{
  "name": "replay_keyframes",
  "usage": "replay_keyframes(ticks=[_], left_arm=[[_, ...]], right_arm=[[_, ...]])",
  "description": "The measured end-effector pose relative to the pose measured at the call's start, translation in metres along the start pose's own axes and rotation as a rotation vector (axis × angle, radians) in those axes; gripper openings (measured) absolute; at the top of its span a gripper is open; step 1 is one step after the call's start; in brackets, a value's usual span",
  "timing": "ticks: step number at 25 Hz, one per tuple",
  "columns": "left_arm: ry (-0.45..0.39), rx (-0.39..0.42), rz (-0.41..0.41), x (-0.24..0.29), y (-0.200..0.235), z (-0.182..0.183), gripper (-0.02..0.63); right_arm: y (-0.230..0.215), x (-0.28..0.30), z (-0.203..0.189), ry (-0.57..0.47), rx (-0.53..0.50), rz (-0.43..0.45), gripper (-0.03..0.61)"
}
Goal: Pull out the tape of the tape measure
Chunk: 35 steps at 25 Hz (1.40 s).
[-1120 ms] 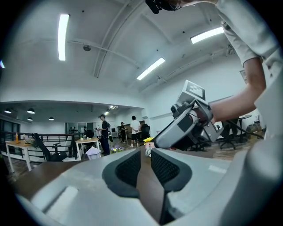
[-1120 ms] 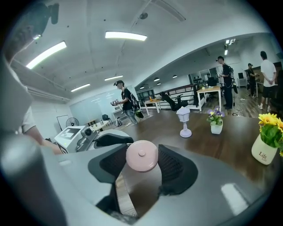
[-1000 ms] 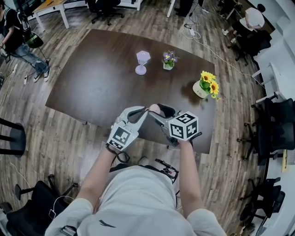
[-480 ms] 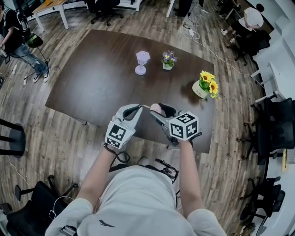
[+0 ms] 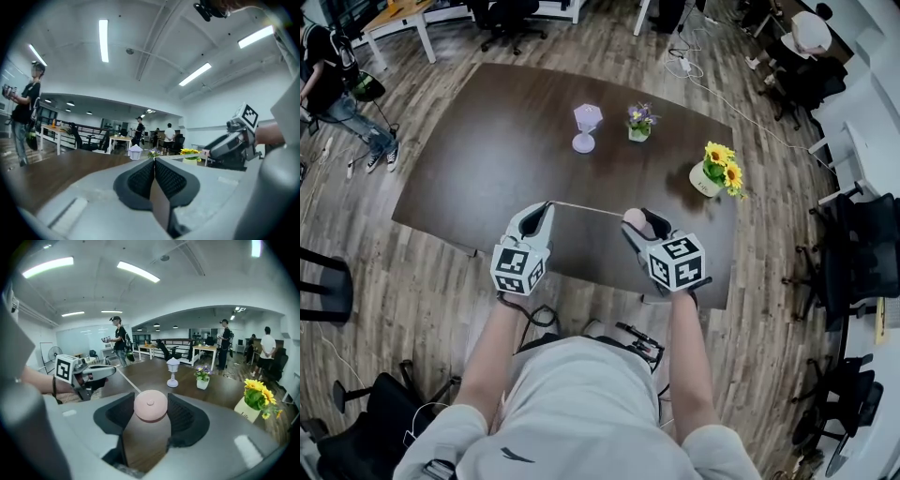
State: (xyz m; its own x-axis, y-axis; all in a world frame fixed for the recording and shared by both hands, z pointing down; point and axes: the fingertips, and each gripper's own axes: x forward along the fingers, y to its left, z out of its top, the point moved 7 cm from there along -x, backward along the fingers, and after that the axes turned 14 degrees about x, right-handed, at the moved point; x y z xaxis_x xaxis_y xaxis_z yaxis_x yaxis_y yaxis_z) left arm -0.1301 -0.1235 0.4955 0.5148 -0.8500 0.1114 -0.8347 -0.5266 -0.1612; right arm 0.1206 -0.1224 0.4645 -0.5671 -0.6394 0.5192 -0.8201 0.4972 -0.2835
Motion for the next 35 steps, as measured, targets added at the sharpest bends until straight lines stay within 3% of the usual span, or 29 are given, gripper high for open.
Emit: replay_keyframes(ticks=[4, 8, 16, 24, 30, 35], left_arm=[[0.008, -0.015, 0.029, -0.003, 0.019, -0.003, 0.012], [0.035, 0.021, 0.036, -0.005, 0.024, -0.008, 0.012], [0.095, -0.061, 0.072, -0.004, 0.034, -0.035, 0.012], [0.158, -0.017, 0.005, 0.008, 0.024, -0.058, 0.012], [0.262, 0.016, -0.037, 0.028, 0.010, -0.094, 0.012], [0.391, -0.011, -0.039, 0.041, -0.001, -0.134, 0.014]], right_arm=[[-0.008, -0.005, -0.005, -0.007, 0.014, -0.025, 0.221], [-0.021, -0.008, -0.011, -0.001, 0.038, -0.061, 0.222], [-0.045, -0.001, -0.033, 0.053, 0.062, -0.144, 0.221], [-0.056, 0.010, -0.055, 0.082, 0.103, -0.158, 0.221], [-0.076, 0.035, -0.086, 0.136, 0.116, -0.220, 0.222], [-0.089, 0.062, -0.118, 0.167, 0.116, -0.283, 0.222]])
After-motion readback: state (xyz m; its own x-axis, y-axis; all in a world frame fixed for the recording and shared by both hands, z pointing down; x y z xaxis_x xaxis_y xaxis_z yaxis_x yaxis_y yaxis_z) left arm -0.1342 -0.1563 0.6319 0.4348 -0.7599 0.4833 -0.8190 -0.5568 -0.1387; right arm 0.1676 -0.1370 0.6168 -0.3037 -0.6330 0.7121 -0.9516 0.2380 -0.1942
